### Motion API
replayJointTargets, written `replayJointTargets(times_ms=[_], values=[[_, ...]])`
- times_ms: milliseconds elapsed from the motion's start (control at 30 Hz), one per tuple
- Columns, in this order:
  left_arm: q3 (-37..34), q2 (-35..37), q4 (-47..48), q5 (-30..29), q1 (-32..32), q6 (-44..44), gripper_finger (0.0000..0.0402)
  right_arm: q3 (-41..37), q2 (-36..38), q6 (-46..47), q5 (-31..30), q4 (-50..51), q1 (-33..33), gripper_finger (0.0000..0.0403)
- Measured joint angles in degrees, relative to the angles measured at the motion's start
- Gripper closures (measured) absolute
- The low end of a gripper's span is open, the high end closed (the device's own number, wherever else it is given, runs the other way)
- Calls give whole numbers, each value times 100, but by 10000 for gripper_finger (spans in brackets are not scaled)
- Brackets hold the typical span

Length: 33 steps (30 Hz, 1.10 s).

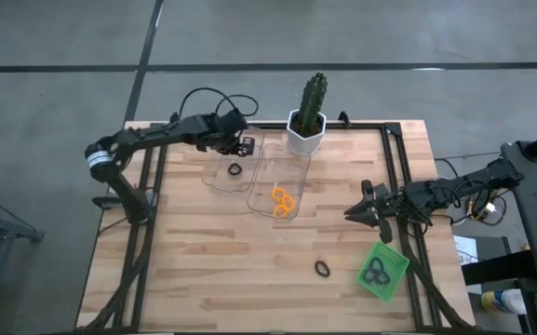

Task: Sort items
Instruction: Put the left black keychain into the left transparent bin, then put the black keychain into the left transparent bin

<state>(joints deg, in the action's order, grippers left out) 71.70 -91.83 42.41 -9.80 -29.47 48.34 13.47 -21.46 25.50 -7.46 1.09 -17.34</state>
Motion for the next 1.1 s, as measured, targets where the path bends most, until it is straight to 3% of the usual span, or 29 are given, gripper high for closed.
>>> replayJointTargets(times_ms=[133, 433, 1000, 1100], values=[[15, -268, 4, -8, -109, -76, 395, 0, 1, -15, 0, -1, 0, 335], [15, -441, 0, -7, -118, -175, 350, 2, 7, 2, 0, -3, 0, 335], [-90, -436, 0, -26, -111, -365, 344, 9, 3, 20, -1, -14, 0, 335], [-90, -335, 4, -23, -111, -355, 344, 11, 3, 440, 0, -14, 0, 335]])
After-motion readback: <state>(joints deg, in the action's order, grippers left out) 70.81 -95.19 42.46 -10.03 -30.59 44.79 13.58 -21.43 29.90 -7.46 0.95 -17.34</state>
